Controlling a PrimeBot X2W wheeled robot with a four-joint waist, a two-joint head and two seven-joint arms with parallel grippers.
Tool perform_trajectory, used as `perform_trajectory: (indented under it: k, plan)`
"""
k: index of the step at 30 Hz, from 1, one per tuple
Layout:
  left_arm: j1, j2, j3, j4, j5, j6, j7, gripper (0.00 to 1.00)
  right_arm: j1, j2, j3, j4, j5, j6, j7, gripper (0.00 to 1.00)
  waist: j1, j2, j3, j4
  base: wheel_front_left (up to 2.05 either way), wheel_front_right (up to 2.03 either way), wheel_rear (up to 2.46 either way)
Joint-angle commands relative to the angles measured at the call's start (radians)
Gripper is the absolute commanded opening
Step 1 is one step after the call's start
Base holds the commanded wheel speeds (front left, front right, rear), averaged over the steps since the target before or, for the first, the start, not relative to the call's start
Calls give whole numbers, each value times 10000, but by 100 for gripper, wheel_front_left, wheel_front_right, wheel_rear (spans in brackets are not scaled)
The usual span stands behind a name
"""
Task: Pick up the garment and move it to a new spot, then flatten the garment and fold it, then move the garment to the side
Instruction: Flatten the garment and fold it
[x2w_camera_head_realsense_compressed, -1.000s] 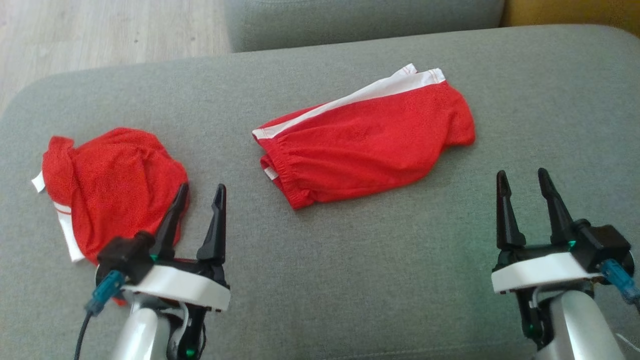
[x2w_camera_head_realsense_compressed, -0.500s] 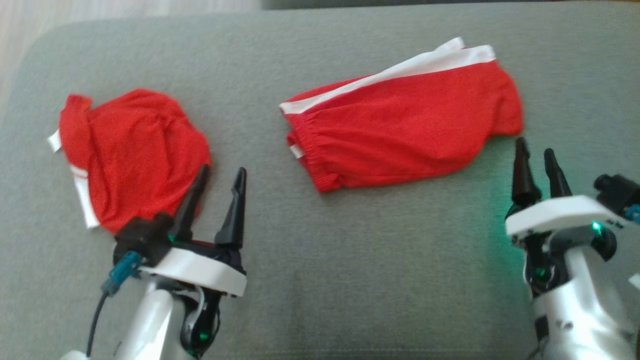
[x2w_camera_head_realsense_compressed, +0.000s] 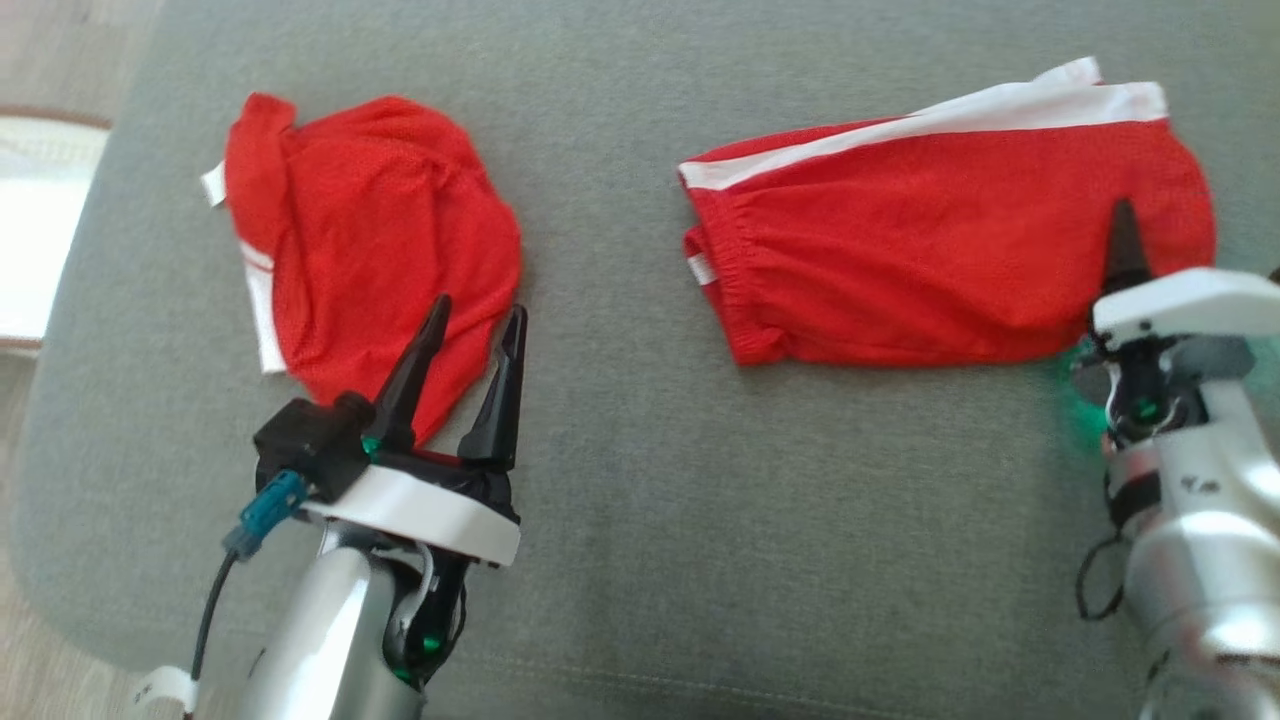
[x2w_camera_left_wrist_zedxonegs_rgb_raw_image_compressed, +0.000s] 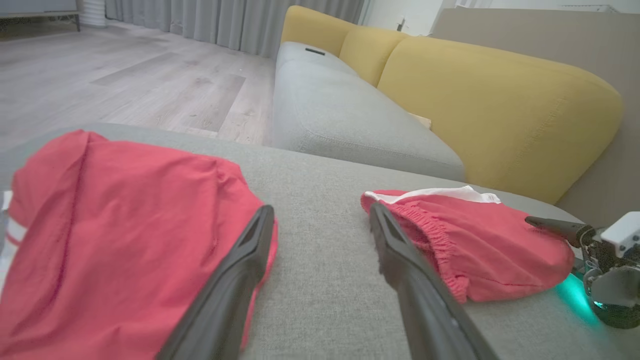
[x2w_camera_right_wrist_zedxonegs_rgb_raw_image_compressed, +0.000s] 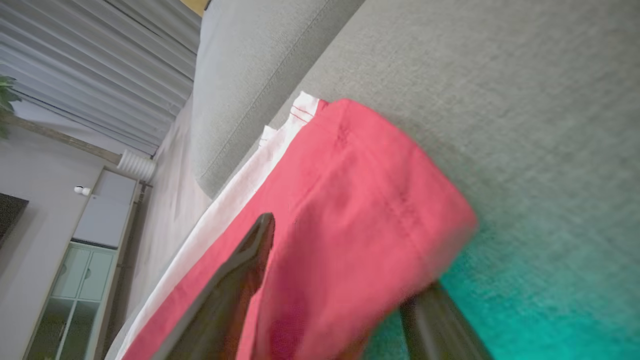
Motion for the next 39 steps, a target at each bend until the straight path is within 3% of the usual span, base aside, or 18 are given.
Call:
perform_trajectory:
  k: [1, 10, 16, 18, 31, 39]
  plan:
    - [-378, 61, 199, -335, -78, 57, -55, 100, -435, 387, 48, 597, -173, -6, 44, 100, 0, 0, 187, 263, 0, 0, 0]
    - [-558, 61, -22, -428, -290, 166, -55, 100, -1717, 116, -471, 2474, -1206, -6, 107, 100, 0, 0, 483, 624, 0, 0, 0]
    - [-675, 61, -179, -467, -445, 249, -55, 100, -2269, -169, -796, 2954, -1805, -6, 11, 100, 0, 0, 638, 761, 0, 0, 0]
    - [-685, 61, -207, -451, -482, 273, -55, 100, -2333, -227, -850, 3007, -2056, -6, -50, 0, 0, 0, 645, 764, 0, 0, 0]
    - [-578, 61, -20, -310, -378, 281, -55, 100, -1914, -471, -1358, 3062, -2979, -6, -1921, 0, 0, 0, 136, 88, 0, 0, 0]
    - [-306, 60, 157, -234, -233, 231, -55, 100, -972, -1292, -2426, 3066, -3458, -6, -2502, 0, 0, 0, -373, -412, 0, 0, 0]
